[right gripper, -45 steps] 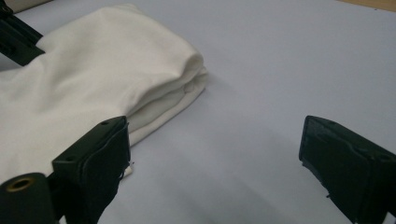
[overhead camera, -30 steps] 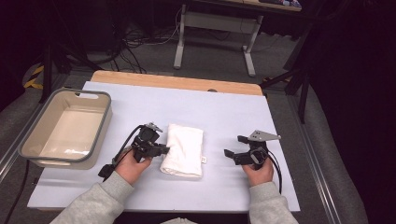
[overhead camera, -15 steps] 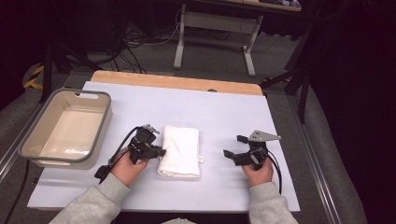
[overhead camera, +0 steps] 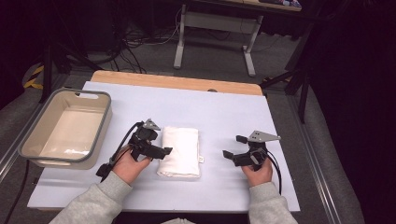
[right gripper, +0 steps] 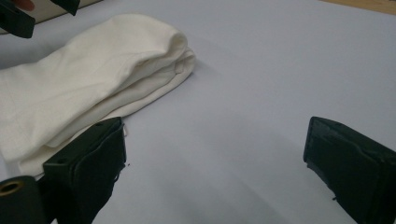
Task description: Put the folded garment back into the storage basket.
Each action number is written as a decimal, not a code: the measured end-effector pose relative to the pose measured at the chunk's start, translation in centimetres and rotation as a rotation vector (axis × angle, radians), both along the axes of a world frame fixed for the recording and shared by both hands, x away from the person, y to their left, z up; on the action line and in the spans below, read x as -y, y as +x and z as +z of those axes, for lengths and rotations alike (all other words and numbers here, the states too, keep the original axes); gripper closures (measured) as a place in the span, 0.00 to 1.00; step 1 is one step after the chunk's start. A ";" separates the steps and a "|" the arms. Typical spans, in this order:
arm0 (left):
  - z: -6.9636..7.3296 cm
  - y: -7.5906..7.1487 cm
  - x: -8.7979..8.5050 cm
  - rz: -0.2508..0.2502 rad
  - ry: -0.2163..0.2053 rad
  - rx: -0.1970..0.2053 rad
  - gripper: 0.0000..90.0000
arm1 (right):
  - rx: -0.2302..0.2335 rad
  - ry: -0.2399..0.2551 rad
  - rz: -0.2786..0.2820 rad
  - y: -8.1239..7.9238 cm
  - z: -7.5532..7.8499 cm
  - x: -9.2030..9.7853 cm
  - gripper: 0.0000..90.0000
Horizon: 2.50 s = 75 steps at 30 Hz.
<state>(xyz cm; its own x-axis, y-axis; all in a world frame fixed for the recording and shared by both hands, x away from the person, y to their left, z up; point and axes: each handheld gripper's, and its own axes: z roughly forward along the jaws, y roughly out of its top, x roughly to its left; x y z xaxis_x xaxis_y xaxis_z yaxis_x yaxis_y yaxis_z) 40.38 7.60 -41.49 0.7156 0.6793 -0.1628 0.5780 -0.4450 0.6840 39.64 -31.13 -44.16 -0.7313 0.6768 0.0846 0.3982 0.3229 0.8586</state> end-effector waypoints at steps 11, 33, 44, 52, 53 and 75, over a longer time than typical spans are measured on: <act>-1.1 2.0 1.9 0.068 0.020 -0.036 0.07 | -0.014 0.016 0.011 0.1 -0.1 0.0 0.06; -4.1 4.1 3.5 0.070 0.026 -0.086 0.02 | -0.031 0.026 0.035 0.3 -0.3 -0.2 0.05; -4.4 3.9 4.3 0.066 0.079 -0.031 0.00 | -0.030 0.022 0.036 0.3 -0.4 -0.2 0.05; -4.5 3.8 4.5 0.068 0.089 -0.021 0.01 | -0.024 0.014 0.032 0.2 -0.4 -0.3 0.05; -4.5 3.8 4.5 0.071 0.089 -0.020 0.02 | -0.024 0.014 0.031 0.2 -0.4 -0.3 0.05; -3.4 2.3 5.6 -0.024 0.056 -0.038 0.70 | 0.026 -0.008 -0.011 -0.2 0.0 0.2 0.11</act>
